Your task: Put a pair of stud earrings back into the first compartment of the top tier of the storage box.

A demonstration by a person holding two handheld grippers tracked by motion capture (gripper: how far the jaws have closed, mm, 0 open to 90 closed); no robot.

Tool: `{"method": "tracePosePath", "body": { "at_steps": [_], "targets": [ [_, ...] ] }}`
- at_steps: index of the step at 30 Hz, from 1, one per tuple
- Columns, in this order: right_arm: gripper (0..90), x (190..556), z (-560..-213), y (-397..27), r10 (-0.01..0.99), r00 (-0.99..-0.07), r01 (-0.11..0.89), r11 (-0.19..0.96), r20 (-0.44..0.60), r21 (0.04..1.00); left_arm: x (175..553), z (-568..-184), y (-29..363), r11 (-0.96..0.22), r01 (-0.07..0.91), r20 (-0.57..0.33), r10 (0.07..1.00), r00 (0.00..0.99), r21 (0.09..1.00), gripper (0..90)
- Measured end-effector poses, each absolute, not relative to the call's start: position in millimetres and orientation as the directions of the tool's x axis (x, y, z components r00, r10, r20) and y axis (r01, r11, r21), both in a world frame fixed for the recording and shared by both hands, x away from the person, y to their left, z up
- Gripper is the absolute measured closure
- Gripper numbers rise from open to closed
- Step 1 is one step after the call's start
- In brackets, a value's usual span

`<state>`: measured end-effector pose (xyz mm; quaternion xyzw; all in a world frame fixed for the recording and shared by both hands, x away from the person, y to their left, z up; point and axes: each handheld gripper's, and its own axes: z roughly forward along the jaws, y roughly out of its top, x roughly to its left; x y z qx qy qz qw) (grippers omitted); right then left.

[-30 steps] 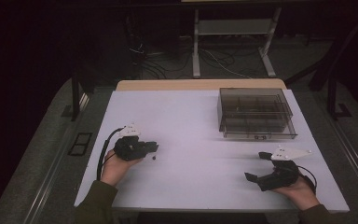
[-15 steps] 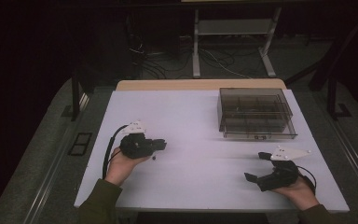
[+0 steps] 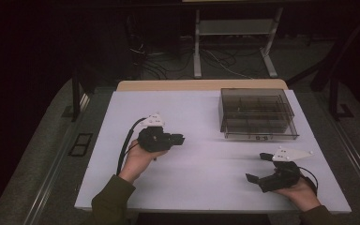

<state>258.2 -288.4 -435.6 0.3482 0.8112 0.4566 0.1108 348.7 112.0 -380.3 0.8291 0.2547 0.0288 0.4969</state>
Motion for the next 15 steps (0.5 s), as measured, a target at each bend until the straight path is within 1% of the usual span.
{"method": "tracePosePath", "body": {
  "at_steps": [3,15],
  "targets": [
    [0.5,258,-436,-289,0.667,-0.733,0.462,0.339,0.136,0.820,352,-379,103,-0.386,0.383,-0.200,0.436,0.878,0.840,78.8],
    [0.5,258,-436,-288,0.667,-0.733,0.463,0.340,0.137,0.819,369,-379,69,-0.389,0.383,-0.227,0.389,0.893,0.838,78.9]
  ]
}}
